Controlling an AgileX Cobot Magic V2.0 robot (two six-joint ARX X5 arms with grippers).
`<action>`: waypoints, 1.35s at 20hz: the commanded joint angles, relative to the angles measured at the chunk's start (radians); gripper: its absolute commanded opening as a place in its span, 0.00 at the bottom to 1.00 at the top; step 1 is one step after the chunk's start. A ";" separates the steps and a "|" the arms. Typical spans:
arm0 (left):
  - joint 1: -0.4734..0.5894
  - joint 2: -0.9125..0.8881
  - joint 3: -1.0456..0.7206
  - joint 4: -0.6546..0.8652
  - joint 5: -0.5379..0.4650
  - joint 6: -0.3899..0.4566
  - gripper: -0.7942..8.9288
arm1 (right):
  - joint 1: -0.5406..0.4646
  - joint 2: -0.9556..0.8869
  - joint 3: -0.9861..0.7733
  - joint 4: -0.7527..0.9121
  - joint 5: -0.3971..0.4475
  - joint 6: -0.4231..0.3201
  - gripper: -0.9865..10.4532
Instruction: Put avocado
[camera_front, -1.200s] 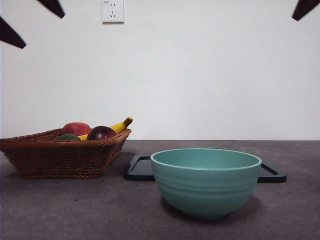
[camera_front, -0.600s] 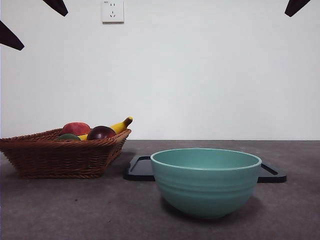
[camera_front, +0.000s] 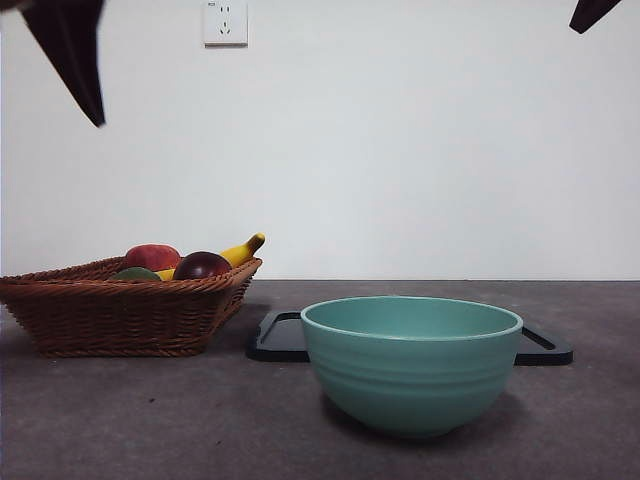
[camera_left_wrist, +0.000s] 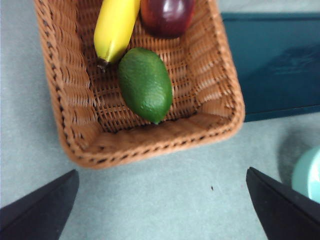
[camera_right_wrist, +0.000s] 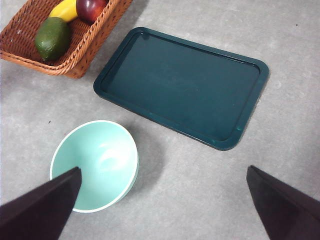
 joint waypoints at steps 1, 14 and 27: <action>-0.002 0.122 0.097 -0.029 -0.002 0.013 0.85 | 0.005 0.004 0.018 0.009 0.003 -0.008 0.60; -0.002 0.624 0.332 -0.023 -0.002 0.031 0.85 | 0.005 0.004 0.018 0.010 -0.004 -0.007 0.60; -0.001 0.713 0.332 0.071 -0.002 0.029 0.80 | 0.005 0.004 0.018 0.009 -0.004 -0.007 0.60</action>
